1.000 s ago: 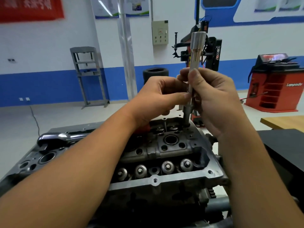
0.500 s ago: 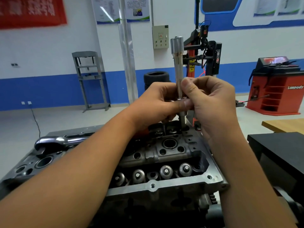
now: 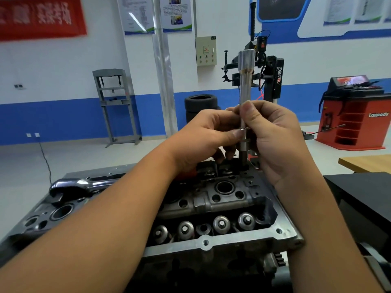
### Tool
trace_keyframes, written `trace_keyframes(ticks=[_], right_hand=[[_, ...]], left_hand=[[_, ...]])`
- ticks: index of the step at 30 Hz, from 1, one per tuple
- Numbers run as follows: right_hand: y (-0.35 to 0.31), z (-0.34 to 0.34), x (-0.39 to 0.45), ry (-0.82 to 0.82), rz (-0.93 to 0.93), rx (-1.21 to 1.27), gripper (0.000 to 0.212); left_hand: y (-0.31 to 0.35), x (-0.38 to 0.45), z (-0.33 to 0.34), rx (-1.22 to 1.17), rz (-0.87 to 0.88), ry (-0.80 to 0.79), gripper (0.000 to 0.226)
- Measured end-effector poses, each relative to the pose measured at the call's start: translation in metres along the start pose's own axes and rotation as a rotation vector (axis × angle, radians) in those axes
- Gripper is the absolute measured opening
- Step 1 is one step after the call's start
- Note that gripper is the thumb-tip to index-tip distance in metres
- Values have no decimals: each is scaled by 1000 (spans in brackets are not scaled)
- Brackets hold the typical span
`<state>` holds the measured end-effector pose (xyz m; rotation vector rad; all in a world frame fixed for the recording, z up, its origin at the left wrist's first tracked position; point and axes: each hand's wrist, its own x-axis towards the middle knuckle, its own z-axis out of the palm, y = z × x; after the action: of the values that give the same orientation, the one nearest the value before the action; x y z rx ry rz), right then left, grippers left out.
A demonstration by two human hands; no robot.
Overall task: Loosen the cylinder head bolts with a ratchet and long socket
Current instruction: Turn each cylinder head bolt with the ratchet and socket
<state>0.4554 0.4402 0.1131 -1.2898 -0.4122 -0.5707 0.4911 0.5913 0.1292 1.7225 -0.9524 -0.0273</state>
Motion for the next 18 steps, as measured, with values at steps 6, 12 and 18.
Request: trace_keyframes(ticks=[6, 12, 18], right_hand=[[0, 2, -2, 1, -38, 23, 14], [-1, 4, -2, 12, -42, -7, 29], [-2, 5, -3, 22, -22, 2, 31]], left_hand=[[-2, -1, 0, 63, 46, 83, 24], [0, -2, -2, -28, -9, -12, 19], [5, -3, 2, 10, -11, 72, 19]])
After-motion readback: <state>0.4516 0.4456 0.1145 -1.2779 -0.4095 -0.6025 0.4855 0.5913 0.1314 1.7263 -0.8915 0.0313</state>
